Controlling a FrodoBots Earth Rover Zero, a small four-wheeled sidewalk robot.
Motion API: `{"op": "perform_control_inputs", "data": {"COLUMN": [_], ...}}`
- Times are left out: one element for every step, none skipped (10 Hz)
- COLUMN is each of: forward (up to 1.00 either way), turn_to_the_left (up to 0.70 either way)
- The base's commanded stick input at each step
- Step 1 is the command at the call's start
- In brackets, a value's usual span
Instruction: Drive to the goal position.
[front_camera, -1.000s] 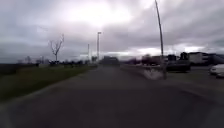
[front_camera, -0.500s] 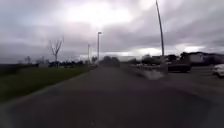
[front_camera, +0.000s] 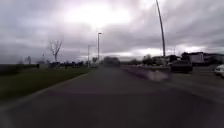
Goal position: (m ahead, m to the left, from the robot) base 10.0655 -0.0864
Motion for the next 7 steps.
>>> {"op": "perform_control_inputs", "data": {"forward": [0.85, 0.85, 0.85, 0.24, 0.61, 0.85, 0.85], "turn_to_the_left": [0.00, 0.00, 0.00, 0.00, 0.00, 0.00, 0.00]}}
